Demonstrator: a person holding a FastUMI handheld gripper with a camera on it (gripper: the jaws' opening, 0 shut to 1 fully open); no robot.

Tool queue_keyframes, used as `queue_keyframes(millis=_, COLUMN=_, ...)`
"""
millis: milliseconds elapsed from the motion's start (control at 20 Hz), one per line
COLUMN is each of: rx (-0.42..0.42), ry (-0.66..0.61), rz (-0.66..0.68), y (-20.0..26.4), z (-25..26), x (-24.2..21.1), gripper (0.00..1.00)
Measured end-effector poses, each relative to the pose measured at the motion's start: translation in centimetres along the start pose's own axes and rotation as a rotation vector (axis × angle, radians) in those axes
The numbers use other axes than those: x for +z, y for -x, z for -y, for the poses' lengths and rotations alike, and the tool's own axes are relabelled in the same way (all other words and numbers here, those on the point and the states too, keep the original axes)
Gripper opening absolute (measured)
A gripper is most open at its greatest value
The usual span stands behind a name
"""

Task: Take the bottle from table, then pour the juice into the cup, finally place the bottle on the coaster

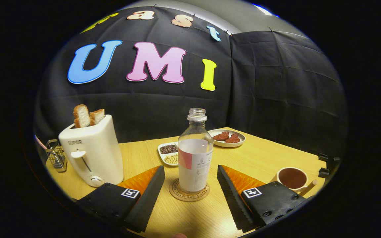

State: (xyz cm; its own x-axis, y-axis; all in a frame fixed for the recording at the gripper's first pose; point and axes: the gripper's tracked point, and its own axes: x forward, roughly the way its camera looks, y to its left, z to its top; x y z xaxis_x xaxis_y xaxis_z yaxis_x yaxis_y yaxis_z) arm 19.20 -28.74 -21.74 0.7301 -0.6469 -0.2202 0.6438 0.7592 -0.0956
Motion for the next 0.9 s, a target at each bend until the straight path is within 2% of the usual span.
queue_keyframes(millis=200, rx=0.074, ry=0.014, rz=0.035, y=4.0, z=-0.3, x=2.0, gripper=0.97)
queue_keyframes(millis=550, rx=0.255, ry=0.003, rz=0.062, y=10.6, z=-0.7, x=4.8, gripper=0.97)
queue_keyframes(millis=900, rx=0.409, ry=0.089, rz=0.095, y=18.0, z=0.0, x=6.6, gripper=0.97)
